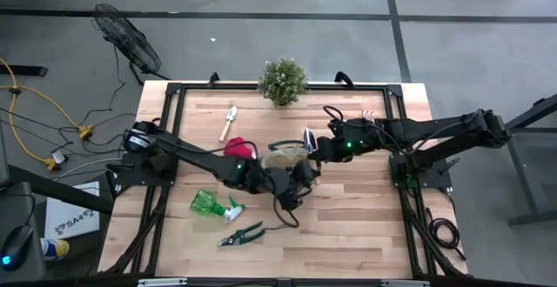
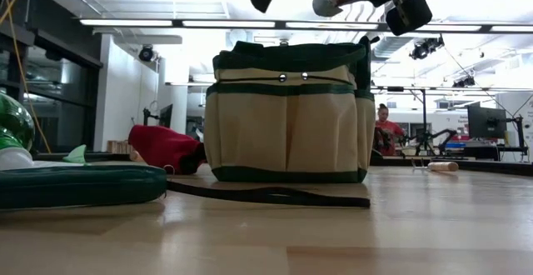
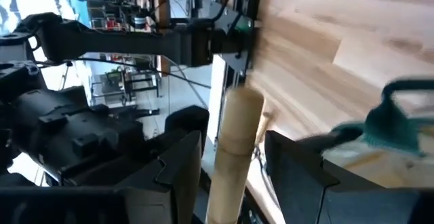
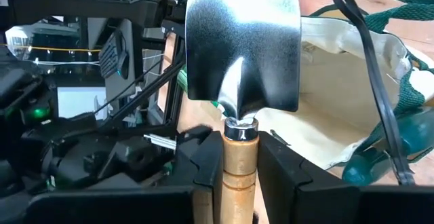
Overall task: Pick & Place Garden tools in Gardening bag
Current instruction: Put the bottom trowel into the gardening bag
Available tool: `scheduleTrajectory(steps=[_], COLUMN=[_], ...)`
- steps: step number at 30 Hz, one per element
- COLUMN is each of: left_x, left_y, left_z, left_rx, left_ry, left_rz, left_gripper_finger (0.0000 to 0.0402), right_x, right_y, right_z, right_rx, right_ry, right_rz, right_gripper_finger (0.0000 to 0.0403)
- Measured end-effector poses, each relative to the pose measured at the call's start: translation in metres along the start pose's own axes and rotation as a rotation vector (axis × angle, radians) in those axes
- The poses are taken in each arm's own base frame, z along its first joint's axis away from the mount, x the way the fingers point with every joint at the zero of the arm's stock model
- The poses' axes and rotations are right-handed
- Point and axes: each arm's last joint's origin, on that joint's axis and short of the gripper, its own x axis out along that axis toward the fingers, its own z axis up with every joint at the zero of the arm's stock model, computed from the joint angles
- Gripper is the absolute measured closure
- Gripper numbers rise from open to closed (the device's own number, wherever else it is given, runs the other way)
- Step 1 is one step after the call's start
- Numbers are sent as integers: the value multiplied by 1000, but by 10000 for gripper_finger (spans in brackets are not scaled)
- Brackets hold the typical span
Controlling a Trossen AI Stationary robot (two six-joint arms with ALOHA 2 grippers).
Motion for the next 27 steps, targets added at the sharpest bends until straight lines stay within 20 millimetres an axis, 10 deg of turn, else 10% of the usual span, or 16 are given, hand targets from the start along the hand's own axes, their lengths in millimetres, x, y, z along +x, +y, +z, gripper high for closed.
scheduleTrajectory(steps=[27], left_x=[1], left_y=[-2], left_z=[0], left_rx=[30], left_ry=[-83], left_rz=[-31], left_gripper_finger=[242], right_x=[0], right_y=[1], right_z=[1], right_rx=[3], right_ry=[-15], right_rz=[11], right_gripper_finger=[346])
